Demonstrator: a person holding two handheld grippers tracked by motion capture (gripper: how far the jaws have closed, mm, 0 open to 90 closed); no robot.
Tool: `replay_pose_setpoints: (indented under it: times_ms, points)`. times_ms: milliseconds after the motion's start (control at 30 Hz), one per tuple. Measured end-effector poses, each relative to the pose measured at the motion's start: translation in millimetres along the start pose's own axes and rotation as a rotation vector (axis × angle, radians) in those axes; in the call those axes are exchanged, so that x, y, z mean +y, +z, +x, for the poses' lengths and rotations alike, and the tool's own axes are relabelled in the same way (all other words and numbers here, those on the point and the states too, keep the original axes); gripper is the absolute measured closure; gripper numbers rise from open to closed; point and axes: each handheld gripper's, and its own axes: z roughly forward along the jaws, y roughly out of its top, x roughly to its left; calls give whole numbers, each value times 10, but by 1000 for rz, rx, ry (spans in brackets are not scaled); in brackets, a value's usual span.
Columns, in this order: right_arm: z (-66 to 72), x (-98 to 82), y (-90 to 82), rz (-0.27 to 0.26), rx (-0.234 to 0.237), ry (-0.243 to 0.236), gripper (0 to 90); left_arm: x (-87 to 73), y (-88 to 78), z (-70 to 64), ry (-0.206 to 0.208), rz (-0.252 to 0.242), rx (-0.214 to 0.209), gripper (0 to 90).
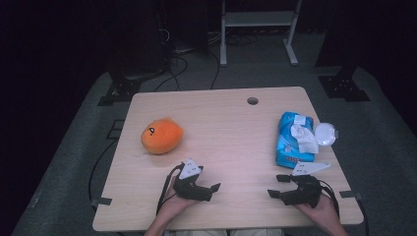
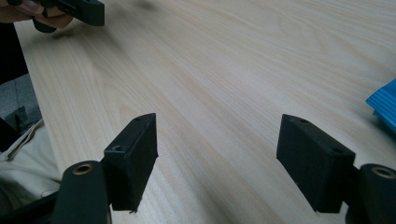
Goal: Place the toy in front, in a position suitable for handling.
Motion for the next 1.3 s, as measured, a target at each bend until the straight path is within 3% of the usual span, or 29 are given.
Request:
replay_pose_setpoints:
  times_ms: [300, 533, 633, 933, 1300]
  points:
    - [-53, -17, 38, 6, 15, 20, 278, 55, 5, -1, -2, -14, -8, 106]
    - [-38, 1, -3, -2, -7, 8, 278, 103, -52, 36, 12, -19, -2, 107]
    - [-52, 13, -31, -26, -11, 22, 278, 125, -106, 83, -1, -26, 1, 107]
    - [-91, 13, -30, -28, -20, 31, 275, 253, -274, 308, 19, -54, 63, 106]
    - [-76, 2, -51, -28, -26, 32, 274, 509, -494, 563, 27, -132, 137, 106]
